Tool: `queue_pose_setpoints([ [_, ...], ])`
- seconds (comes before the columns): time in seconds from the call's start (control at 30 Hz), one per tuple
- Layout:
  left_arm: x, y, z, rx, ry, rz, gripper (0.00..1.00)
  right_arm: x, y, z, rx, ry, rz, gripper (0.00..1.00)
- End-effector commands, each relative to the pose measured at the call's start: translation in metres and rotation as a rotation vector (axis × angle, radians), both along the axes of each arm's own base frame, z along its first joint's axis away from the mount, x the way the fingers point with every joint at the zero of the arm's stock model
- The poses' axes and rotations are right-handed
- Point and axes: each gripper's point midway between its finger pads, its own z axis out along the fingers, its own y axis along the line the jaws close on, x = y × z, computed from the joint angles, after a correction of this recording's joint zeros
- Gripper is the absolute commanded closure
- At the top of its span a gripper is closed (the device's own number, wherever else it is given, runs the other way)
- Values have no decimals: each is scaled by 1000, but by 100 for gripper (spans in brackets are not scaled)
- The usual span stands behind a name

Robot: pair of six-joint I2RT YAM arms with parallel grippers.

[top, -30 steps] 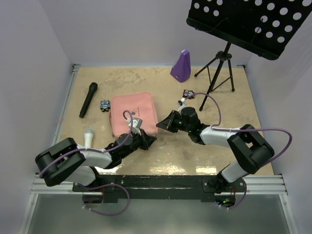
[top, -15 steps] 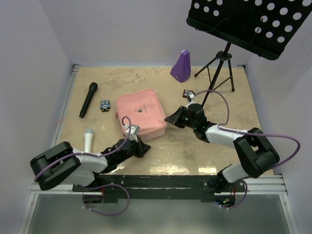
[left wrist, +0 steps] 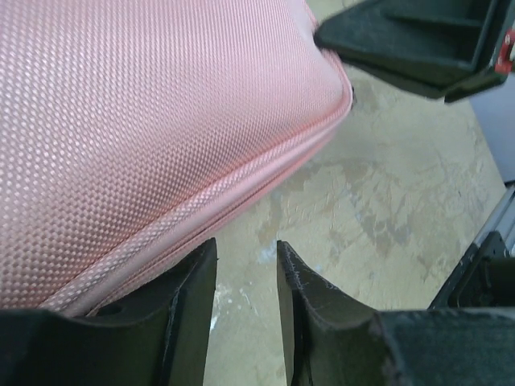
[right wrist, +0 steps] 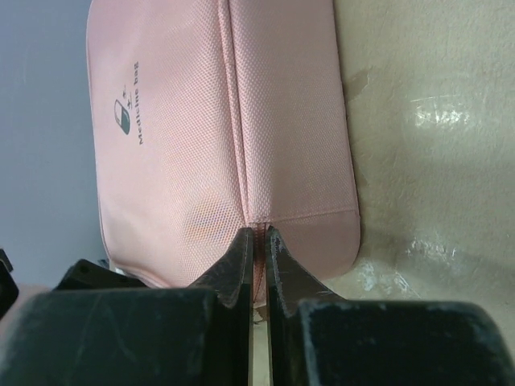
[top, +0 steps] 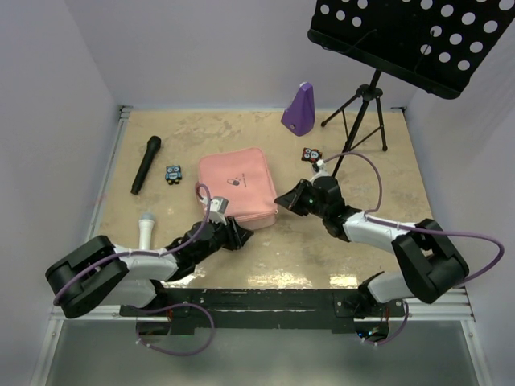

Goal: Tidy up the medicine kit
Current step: Zip the medicine box at the center of the board.

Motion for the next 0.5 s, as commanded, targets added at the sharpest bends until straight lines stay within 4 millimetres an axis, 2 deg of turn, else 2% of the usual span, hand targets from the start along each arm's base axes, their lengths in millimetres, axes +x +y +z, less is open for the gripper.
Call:
queue_pose_setpoints([
  [0.0, 31, 7, 22, 9, -69, 69, 60, -8, -6, -1, -33, -25, -13, 100],
  [0.2, 54, 11, 25, 25, -80, 99, 58, -26, -1, -4, -24, -21, 19, 100],
  [0.47, 73, -12, 40, -65, -117, 70, 45, -44, 15, -6, 1, -2, 64, 100],
])
